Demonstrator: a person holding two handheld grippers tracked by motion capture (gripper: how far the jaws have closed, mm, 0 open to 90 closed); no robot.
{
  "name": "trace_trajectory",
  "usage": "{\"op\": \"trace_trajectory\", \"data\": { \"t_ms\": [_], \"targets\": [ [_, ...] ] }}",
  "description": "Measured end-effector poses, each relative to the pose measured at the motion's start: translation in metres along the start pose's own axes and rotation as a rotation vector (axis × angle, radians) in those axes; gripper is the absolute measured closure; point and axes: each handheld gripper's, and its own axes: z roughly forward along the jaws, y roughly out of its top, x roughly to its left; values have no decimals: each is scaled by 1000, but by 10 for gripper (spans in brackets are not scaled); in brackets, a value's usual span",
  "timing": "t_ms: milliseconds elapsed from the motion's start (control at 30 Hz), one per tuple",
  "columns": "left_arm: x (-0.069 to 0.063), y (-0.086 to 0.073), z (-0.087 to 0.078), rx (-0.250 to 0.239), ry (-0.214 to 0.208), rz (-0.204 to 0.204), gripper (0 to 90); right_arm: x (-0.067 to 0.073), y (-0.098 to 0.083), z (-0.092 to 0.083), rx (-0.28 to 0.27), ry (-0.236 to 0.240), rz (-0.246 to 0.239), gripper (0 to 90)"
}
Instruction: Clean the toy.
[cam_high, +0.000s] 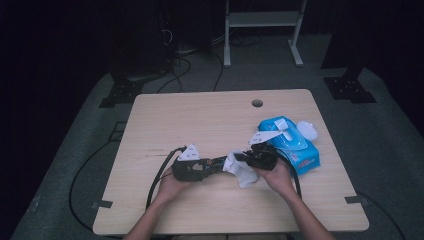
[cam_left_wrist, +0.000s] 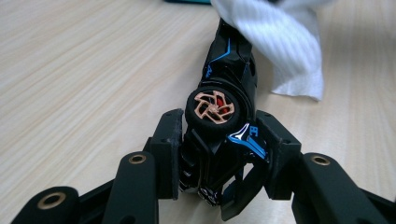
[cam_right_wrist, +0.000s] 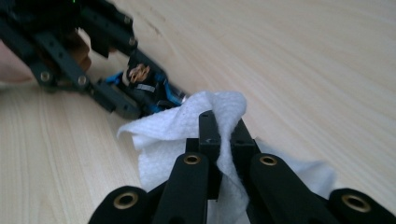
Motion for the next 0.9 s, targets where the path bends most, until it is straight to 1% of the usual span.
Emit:
{"op": "trace_trajectory", "data": {
  "t_ms": [100, 167, 233, 300, 400, 467, 500, 533, 567, 667, 733, 767, 800, 833, 867, 900],
  "targets": [
    [0, 0, 0, 1, -3, -10, 553, -1, 0, 2, -8, 9, 9, 870],
    [0, 0, -1, 5, -23, -34, 462, -2, 0, 2, -5, 14, 14, 871],
    [0, 0, -3, 3, -42, -50, 433, -1, -1, 1, -5, 12, 8, 870],
    [2, 0, -6, -10, -65, -80, 408, 1, -1, 1, -3, 3, -6, 871],
    [4, -1, -12, -33, -97, -117, 404, 4, -4, -1, -5, -5, -19, 871],
    [5, -1, -13, -34, -120, -136, 414, 5, -7, -2, -7, 3, -11, 871],
    [5, -2, -12, -22, -119, -135, 411, 6, -9, -2, 1, 3, -15, 871],
    [4, -3, -11, -32, -107, -129, 405, 7, -11, -1, 9, 1, -19, 871],
    [3, -2, -12, -32, -107, -127, 404, 8, -12, -1, 15, -5, -24, 871],
    [2, -2, -12, -38, -111, -126, 412, 11, -15, -2, 27, -2, -27, 870],
    [0, -1, -12, -32, -104, -103, 404, 12, -17, -3, 41, 3, -33, 870],
    [-3, -1, -11, -13, -92, -87, 405, 13, -18, -3, 49, 1, -38, 870],
    [-5, -2, -9, -2, -90, -70, 404, 13, -19, -4, 60, 1, -39, 869],
    [-8, -3, -7, 1, -87, -58, 393, 14, -19, -6, 59, 1, -38, 869],
    [-9, -3, -7, 2, -80, -46, 419, 14, -19, -9, 50, 5, -36, 870],
    [-11, -3, -6, -3, -75, -41, 420, 15, -18, -10, 41, 4, -34, 869]
  ]
}}
